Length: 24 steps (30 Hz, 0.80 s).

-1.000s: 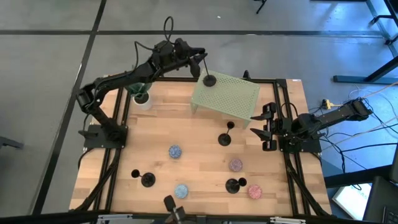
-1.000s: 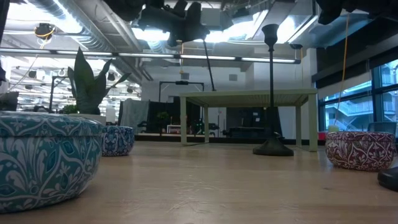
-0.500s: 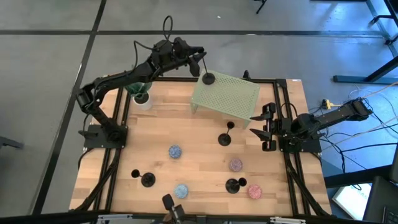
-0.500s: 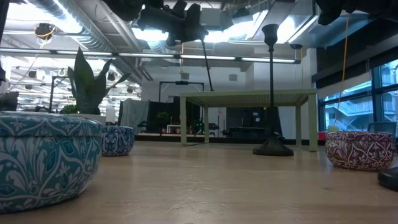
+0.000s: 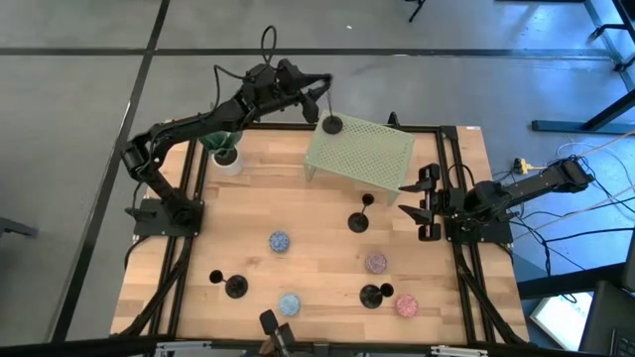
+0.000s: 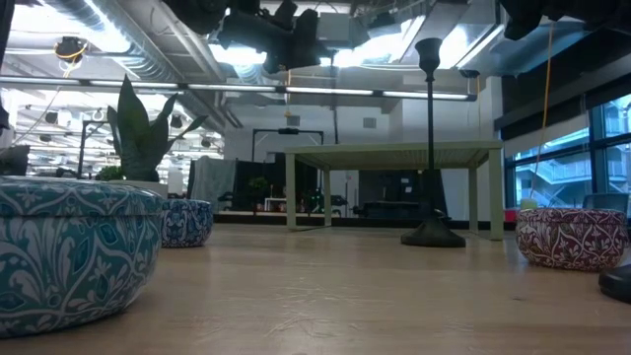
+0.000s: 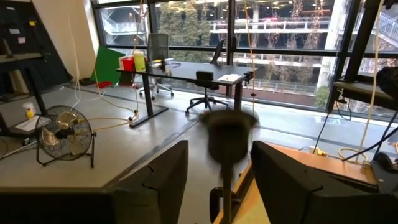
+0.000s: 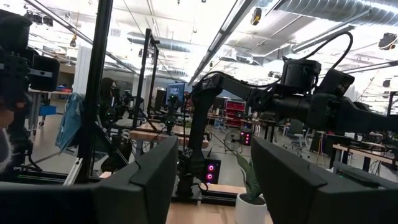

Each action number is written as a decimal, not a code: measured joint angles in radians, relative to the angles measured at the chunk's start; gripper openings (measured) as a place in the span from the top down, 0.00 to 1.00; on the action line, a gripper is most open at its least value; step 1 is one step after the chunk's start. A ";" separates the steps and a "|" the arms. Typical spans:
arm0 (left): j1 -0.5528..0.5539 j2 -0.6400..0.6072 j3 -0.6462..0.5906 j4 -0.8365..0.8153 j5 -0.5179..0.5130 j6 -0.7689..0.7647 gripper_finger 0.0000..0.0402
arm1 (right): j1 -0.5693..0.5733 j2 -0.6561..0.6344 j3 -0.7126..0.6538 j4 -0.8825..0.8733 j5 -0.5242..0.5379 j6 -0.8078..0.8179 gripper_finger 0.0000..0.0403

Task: Pick & Place candle stick holders
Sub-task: Put the black candle holder on the shelf

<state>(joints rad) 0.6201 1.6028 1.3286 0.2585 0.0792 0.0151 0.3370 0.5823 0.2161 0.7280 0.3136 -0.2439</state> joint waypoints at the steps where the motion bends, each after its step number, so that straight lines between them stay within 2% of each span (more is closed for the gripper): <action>1: 0.000 0.000 0.000 0.001 0.000 0.000 0.54 | 0.000 0.000 0.000 0.000 0.000 0.000 0.48; 10: 0.000 0.000 0.000 0.004 0.000 0.000 0.47 | 0.000 0.000 0.000 0.000 0.000 -0.001 0.48; 24: -0.016 0.000 0.000 0.003 0.016 -0.001 0.47 | 0.000 0.000 0.000 0.000 0.000 -0.003 0.48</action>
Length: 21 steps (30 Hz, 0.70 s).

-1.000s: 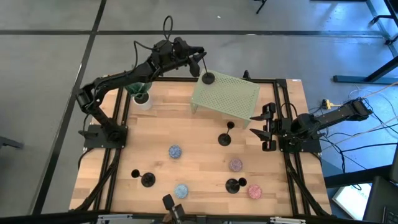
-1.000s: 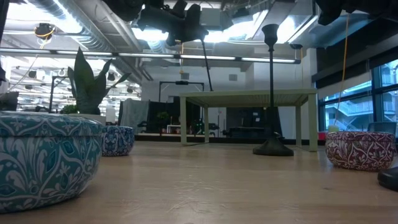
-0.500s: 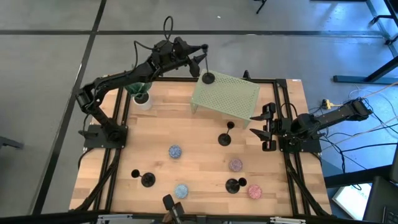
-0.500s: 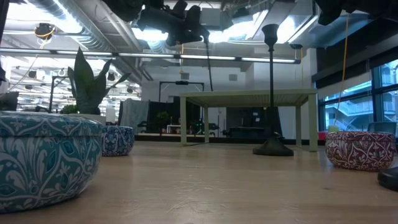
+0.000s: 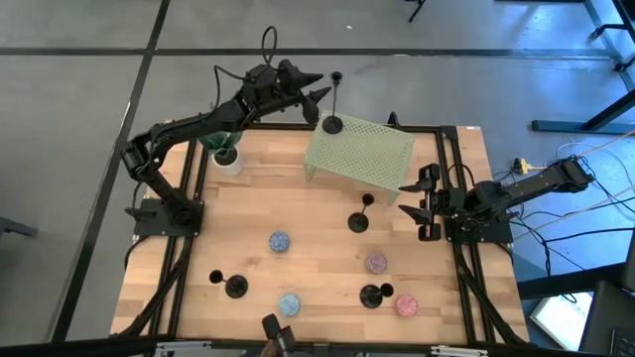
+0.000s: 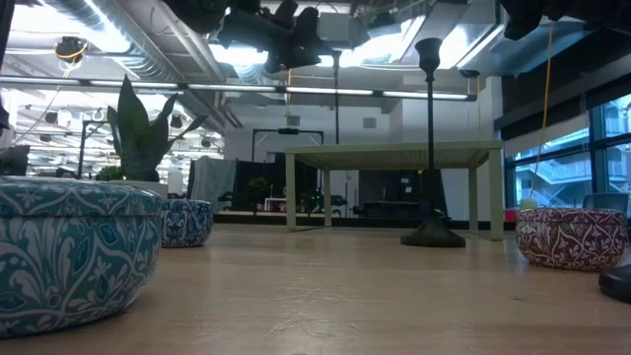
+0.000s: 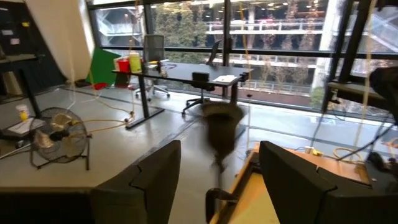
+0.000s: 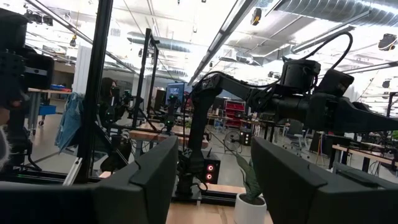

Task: Pick & Place candle stick holders
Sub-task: Put the black candle holder on the shelf

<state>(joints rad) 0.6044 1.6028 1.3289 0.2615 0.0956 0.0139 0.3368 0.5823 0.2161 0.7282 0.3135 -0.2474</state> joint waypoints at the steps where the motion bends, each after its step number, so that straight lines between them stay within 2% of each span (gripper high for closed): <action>1: -0.006 0.000 0.000 0.000 0.003 0.000 0.47 | 0.000 0.000 0.000 0.000 0.000 0.000 0.48; 9: -0.058 -0.044 0.000 -0.081 0.007 0.018 0.47 | 0.000 0.000 0.000 0.000 0.000 0.000 0.48; 16: -0.113 -0.197 0.000 -0.312 0.010 0.056 0.47 | 0.000 0.000 0.000 0.000 0.000 0.000 0.48; 21: -0.170 -0.318 0.001 -0.520 0.071 0.091 0.47 | 0.000 0.000 0.000 0.000 0.000 0.000 0.48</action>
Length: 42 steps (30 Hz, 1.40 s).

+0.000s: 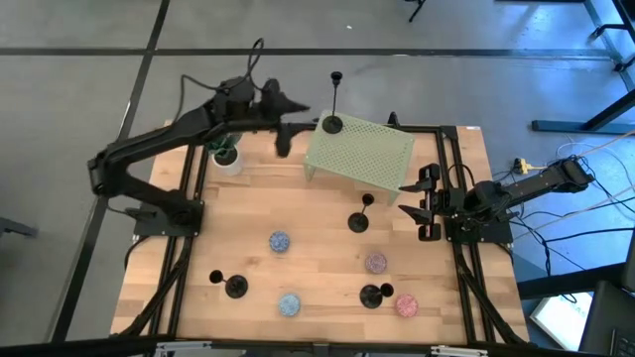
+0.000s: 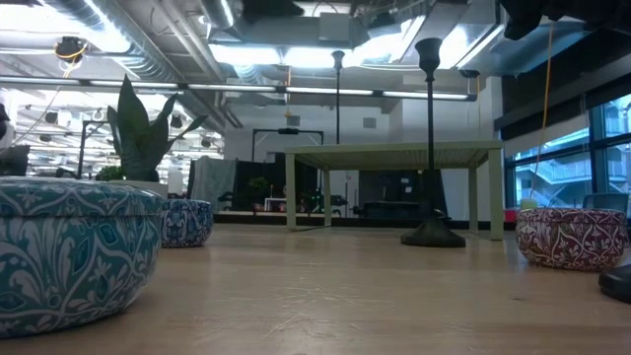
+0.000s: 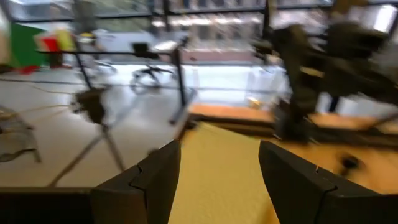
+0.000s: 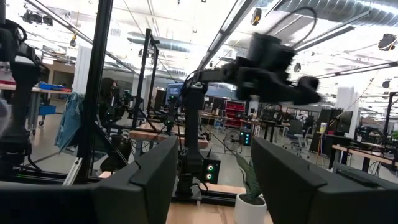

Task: Pick & Place candle stick holders
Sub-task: Put the black candle holder on the shelf

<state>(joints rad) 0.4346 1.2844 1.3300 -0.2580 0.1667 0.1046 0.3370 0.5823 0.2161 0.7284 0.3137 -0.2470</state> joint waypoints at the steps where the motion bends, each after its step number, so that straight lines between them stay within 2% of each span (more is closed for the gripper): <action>1: -0.012 -0.022 0.000 -0.042 0.008 0.010 0.47 | 0.000 0.000 0.000 0.000 0.000 0.000 0.48; 7: -0.079 -0.138 0.000 -0.297 0.019 0.027 0.47 | 0.000 0.000 0.000 0.000 0.000 0.000 0.48; 17: -0.216 -0.264 -0.001 -0.637 0.019 -0.068 0.47 | 0.000 0.000 0.000 0.000 0.000 0.004 0.48; 19: -0.264 -0.285 -0.017 -0.659 0.030 -0.067 0.47 | 0.000 0.000 0.000 0.000 0.000 0.004 0.48; 25: -0.420 -0.357 -0.105 -0.700 0.155 -0.117 0.47 | 0.000 0.000 0.000 -0.001 0.000 0.003 0.48; 32: -0.617 -0.405 -0.206 -0.697 0.152 -0.248 0.47 | 0.000 0.000 0.000 -0.004 0.000 0.003 0.48; 42: -0.872 -0.406 -0.290 -0.745 0.161 -0.453 0.47 | 0.000 0.000 0.000 -0.004 0.000 0.003 0.48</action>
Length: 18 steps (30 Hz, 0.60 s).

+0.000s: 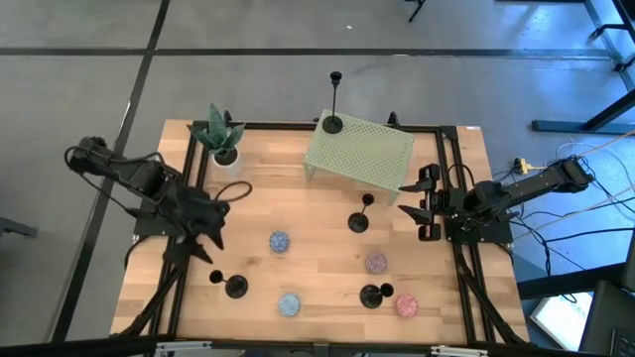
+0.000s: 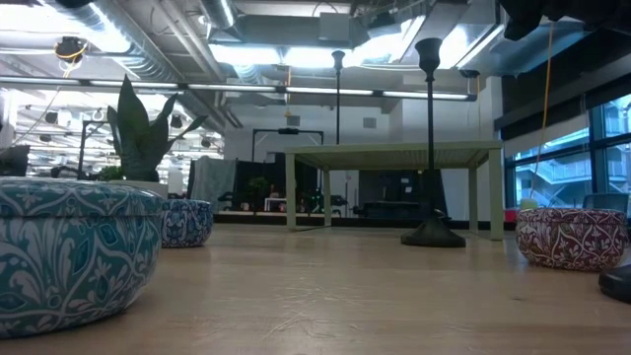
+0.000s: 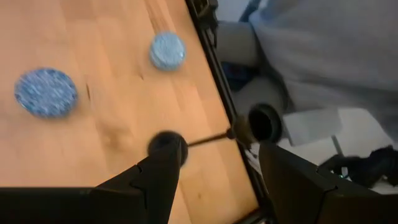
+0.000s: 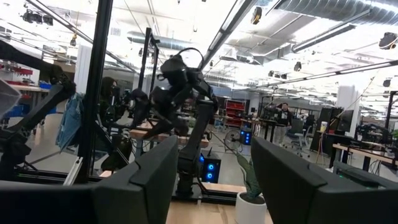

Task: Pick & Place candle stick holders
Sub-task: Put the black candle holder on the shelf

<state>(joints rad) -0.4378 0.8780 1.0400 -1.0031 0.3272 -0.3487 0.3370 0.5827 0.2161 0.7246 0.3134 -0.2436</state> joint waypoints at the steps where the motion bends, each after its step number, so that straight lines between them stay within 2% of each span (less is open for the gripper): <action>1: -0.021 0.001 -0.003 -0.002 -0.011 -0.010 0.47 | 0.000 0.000 0.000 0.000 0.000 0.000 0.48; 12: -0.181 0.006 -0.003 0.004 -0.189 -0.051 0.47 | 0.000 0.000 0.000 0.011 0.000 0.000 0.48; 18: -0.234 0.008 -0.003 0.075 -0.204 -0.060 0.47 | 0.000 0.000 0.000 0.011 0.000 0.000 0.48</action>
<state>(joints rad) -0.6715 0.8855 1.0370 -0.9286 0.1235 -0.4088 0.3367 0.5825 0.2161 0.7359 0.3134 -0.2432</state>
